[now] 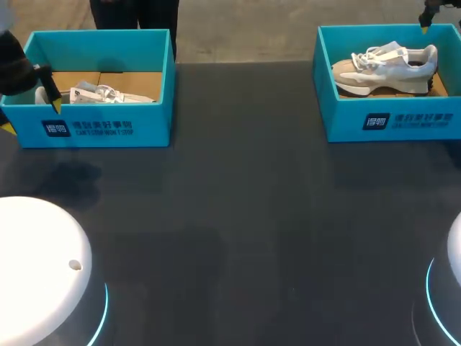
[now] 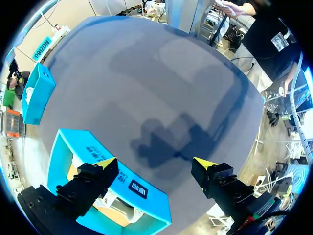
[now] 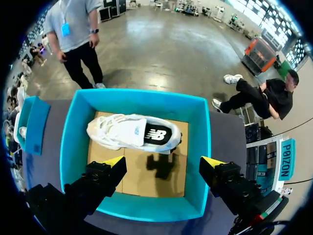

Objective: Take the shoe out of the shoebox, open the shoe tongue, remove and reinsert the insole, then place the shoe into the shoebox

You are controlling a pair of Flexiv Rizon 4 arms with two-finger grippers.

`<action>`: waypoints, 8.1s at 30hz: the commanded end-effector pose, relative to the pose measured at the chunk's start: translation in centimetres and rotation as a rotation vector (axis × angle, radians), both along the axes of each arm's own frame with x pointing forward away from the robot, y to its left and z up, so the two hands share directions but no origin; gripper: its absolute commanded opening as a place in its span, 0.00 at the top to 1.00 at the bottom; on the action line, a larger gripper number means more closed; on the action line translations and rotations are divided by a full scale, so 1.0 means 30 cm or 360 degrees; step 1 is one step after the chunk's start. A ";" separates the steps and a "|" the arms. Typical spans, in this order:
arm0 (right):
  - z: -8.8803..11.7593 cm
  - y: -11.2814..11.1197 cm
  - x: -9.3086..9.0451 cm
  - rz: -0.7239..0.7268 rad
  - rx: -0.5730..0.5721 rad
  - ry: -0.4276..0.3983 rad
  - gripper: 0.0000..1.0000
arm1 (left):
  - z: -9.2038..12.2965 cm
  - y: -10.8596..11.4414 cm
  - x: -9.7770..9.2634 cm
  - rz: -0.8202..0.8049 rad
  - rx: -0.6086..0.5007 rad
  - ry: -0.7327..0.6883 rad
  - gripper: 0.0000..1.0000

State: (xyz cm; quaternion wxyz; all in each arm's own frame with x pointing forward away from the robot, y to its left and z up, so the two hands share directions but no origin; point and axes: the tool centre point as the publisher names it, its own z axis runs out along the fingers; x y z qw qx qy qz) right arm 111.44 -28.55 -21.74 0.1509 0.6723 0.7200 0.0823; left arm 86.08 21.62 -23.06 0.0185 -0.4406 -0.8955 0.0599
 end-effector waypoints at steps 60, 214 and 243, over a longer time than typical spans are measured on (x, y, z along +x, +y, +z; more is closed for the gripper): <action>-0.483 -0.107 0.177 -0.0465 0.0029 0.0601 0.17 | 0.000 0.001 -0.004 -0.0001 0.0002 -0.0004 0.00; 0.264 0.265 -0.430 -0.0609 -0.0074 0.0261 1.00 | 0.000 0.001 -0.004 -0.0001 0.0002 -0.0004 0.00; 0.273 0.641 -0.918 -0.0711 -0.0164 0.0330 1.00 | 0.000 0.001 -0.004 -0.0001 0.0002 -0.0004 0.00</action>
